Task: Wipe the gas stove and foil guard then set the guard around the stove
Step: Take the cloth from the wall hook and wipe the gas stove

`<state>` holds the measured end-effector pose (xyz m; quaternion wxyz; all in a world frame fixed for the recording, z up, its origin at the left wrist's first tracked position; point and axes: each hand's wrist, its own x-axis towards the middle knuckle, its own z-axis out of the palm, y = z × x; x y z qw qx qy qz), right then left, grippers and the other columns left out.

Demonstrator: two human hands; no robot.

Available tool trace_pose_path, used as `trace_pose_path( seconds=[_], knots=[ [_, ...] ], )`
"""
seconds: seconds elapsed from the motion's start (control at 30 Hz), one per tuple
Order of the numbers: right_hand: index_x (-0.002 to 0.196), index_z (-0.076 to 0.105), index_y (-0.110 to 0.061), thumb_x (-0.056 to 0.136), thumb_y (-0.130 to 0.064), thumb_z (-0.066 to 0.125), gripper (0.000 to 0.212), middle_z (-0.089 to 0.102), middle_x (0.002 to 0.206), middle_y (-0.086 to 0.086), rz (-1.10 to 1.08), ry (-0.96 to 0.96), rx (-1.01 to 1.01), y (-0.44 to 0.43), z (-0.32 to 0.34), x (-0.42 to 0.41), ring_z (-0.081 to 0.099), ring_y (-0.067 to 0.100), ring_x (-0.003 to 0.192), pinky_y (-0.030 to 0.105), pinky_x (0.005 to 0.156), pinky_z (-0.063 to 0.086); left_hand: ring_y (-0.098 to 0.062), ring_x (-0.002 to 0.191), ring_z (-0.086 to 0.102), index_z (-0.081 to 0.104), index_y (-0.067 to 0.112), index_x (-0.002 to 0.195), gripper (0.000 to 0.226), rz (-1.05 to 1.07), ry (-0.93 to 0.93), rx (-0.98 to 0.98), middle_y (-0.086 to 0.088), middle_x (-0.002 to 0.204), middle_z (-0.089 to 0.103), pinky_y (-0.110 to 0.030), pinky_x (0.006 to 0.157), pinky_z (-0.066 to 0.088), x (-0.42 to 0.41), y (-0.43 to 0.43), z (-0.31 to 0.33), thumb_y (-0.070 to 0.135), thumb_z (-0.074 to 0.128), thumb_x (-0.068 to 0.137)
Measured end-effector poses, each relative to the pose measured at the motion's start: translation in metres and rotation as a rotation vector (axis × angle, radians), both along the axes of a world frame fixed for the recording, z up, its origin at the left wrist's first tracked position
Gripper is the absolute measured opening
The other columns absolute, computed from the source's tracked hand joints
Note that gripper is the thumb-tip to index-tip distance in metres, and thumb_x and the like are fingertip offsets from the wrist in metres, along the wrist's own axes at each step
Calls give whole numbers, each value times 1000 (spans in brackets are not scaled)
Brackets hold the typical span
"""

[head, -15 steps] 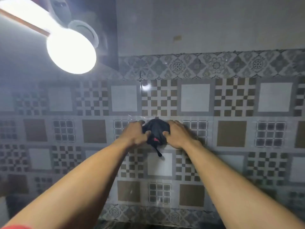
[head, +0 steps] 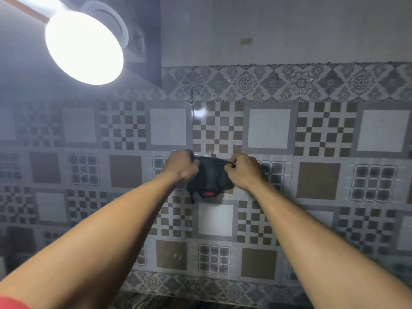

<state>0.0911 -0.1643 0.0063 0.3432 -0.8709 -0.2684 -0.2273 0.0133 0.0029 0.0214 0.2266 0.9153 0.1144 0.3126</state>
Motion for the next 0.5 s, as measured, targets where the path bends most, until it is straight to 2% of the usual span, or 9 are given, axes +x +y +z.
trace_pose_path(
  seconds=[0.13,0.27,0.33,0.4,0.5],
  knots=[
    [94,67,-7,92,-26,59,21,70,89,12,2,96,-30,-11,7,-18,66,27,82,45,76,58,-26,96,65,71,6,107,25,-22,114,-130,-7,103,68,-32,78,53,-14,-7,1,22,56,95],
    [89,70,-1,90,-27,58,29,73,92,14,34,230,-85,-29,3,-40,69,30,89,42,79,56,-31,82,73,70,-1,93,21,-78,230,-369,-15,94,73,-43,70,64,-35,-18,-5,19,65,87],
    [74,62,-7,87,-29,56,26,66,78,10,60,292,-103,-40,-1,-53,69,29,81,34,67,50,-33,83,73,66,-3,96,22,-96,267,-477,-18,94,71,-44,70,64,-48,-29,-9,16,65,84],
    [72,52,-15,85,-28,52,18,53,70,5,83,342,-97,-51,-4,-71,58,24,65,32,61,39,-32,78,73,63,-4,95,21,-102,291,-574,-19,88,72,-42,71,63,-60,-40,-15,13,63,83],
    [71,52,-14,83,-20,49,14,53,64,3,145,451,-23,-66,-11,-92,53,21,61,33,60,43,-25,61,69,65,-2,88,15,-138,326,-695,-15,69,69,-36,69,63,-72,-60,-23,10,60,81]
  ],
)
